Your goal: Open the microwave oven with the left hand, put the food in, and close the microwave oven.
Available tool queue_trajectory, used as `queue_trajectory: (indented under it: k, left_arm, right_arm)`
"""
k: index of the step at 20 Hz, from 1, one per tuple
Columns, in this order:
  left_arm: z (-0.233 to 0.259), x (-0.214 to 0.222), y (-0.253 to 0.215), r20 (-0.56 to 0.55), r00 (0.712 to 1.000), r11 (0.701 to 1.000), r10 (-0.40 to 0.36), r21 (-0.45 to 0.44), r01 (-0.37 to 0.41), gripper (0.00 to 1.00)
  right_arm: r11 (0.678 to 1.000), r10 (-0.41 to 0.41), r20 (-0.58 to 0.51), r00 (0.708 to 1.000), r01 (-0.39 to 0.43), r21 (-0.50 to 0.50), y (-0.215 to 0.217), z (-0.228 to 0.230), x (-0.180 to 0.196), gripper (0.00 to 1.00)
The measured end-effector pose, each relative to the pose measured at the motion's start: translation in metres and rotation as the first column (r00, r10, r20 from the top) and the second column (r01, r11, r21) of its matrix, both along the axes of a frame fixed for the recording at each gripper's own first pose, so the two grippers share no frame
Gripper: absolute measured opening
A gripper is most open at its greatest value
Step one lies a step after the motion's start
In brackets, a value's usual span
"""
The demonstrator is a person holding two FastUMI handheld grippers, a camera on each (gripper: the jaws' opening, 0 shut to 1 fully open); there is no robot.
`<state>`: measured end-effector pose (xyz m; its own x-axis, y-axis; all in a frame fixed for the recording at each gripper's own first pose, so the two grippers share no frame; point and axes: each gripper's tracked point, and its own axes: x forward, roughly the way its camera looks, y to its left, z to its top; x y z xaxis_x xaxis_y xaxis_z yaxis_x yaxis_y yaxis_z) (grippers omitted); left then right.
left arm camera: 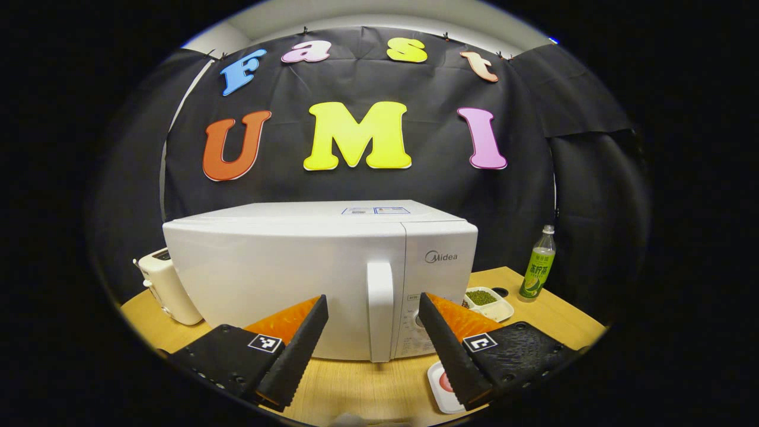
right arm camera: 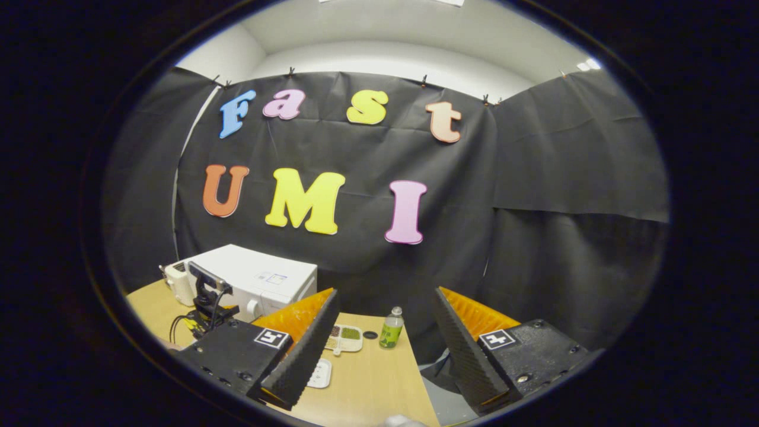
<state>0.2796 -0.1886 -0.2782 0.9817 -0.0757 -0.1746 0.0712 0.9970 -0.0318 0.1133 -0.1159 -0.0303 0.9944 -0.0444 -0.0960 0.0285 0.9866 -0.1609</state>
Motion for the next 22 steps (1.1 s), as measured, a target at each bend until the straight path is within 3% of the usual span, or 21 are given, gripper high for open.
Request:
queue_trajectory:
  k: [6,7,8,10,11,12,15,16,18,19,22]
  left_arm:
    - [-0.013,0.013,0.000,-0.011,1.000,1.000,0.016,-0.021,-0.016,0.77]
    - [-0.013,0.014,0.004,-0.005,1.000,0.999,0.029,-0.018,-0.029,0.66]
    - [-0.015,0.015,0.004,-0.012,1.000,1.000,0.027,-0.014,-0.027,0.47]
    - [-0.015,0.015,-0.007,-0.018,1.000,0.999,-0.022,-0.037,0.021,0.48]
    - [-0.016,0.018,-0.006,-0.018,1.000,1.000,-0.023,-0.019,0.022,0.19]
    - [-0.015,0.013,-0.004,-0.020,1.000,1.000,-0.019,-0.010,0.019,0.25]
    - [-0.016,0.014,-0.003,-0.019,1.000,1.000,-0.013,-0.013,0.012,0.18]
    - [-0.015,0.013,-0.003,-0.019,1.000,1.000,-0.011,-0.009,0.011,0.12]
    - [-0.014,0.009,-0.003,-0.019,1.000,1.000,-0.007,-0.015,0.007,0.12]
    - [-0.016,0.011,-0.003,-0.022,1.000,1.000,-0.011,-0.007,0.011,0.06]
    - [-0.015,0.008,-0.004,-0.029,0.999,0.999,-0.024,-0.027,0.023,0.06]
  right_arm:
    - [1.000,0.017,-0.003,1.000,-0.017,-0.026,0.004,0.000,0.007,1.00]
    - [1.000,0.016,-0.003,1.000,-0.016,-0.026,0.005,0.000,0.007,1.00]
    - [1.000,0.014,-0.003,1.000,-0.014,-0.026,0.004,0.000,0.008,1.00]
    - [1.000,0.012,-0.010,1.000,-0.013,-0.020,0.004,-0.002,0.007,1.00]
    - [1.000,0.013,-0.014,1.000,-0.013,-0.015,0.004,-0.003,0.006,1.00]
    - [1.000,0.012,-0.018,1.000,-0.013,-0.011,0.006,-0.004,0.005,1.00]
    - [1.000,0.013,-0.023,1.000,-0.013,-0.006,0.007,-0.006,0.002,1.00]
    - [1.000,0.012,-0.026,1.000,-0.012,-0.006,0.007,-0.006,0.000,0.96]
    - [1.000,0.013,-0.026,1.000,-0.013,-0.005,0.008,-0.005,-0.003,1.00]
    - [1.000,0.015,-0.026,1.000,-0.015,-0.007,0.009,-0.005,-0.004,1.00]
    - [1.000,0.019,-0.020,1.000,-0.019,-0.021,0.011,-0.001,-0.008,0.96]
